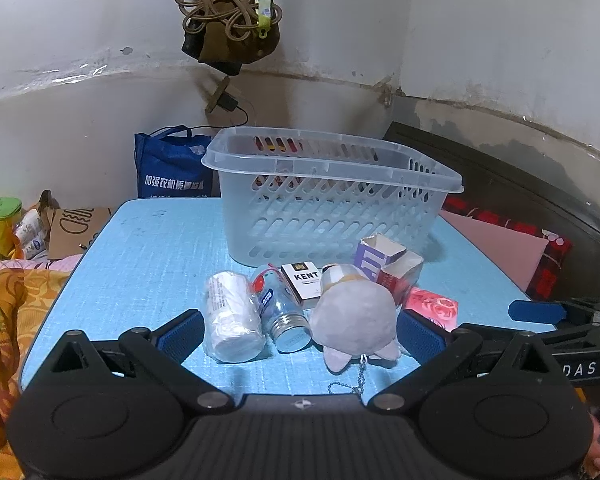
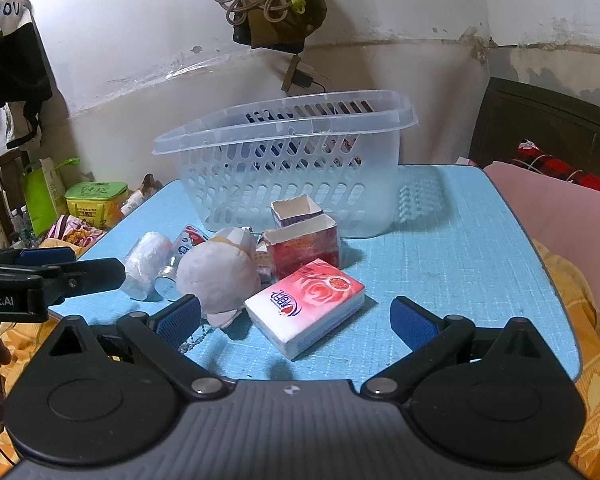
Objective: Organize objects
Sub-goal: 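Move the left tool onto the basket wall while the right tool approaches the pink tissue pack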
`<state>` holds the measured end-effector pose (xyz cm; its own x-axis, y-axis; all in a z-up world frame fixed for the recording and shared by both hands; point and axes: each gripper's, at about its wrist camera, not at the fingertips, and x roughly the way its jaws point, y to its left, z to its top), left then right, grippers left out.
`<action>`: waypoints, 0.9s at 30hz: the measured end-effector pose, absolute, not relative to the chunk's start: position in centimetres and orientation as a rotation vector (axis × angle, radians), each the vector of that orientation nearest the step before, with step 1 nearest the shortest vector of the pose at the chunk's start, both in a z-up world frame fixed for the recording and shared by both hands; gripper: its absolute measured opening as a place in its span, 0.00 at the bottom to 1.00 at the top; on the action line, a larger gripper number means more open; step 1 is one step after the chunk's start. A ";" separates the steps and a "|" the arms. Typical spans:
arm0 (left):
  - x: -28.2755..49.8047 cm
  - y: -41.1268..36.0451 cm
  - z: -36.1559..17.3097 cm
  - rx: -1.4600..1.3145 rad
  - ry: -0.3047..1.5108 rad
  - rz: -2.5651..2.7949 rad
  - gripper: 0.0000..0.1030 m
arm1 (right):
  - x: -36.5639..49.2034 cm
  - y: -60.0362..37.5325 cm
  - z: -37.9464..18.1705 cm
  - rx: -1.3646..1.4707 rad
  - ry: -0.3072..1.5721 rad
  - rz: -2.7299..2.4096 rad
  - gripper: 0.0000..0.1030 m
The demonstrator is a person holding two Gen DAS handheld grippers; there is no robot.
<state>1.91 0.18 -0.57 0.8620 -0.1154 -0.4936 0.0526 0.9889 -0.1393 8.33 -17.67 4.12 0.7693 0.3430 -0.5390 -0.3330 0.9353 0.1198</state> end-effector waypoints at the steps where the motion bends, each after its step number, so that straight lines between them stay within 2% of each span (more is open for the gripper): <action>1: 1.9 0.2 -0.6 -0.123 0.524 -0.087 1.00 | 8.4 -17.7 4.1 0.017 0.589 0.367 1.00; 27: 3.2 1.8 -2.0 -0.152 0.533 -0.063 1.00 | 9.7 -17.3 3.4 0.013 0.613 0.354 1.00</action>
<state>3.18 1.79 -1.97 0.8596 -0.0996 -0.5012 0.0207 0.9868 -0.1605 9.70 -17.33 3.39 0.7599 0.3290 -0.5606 -0.3216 0.9398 0.1157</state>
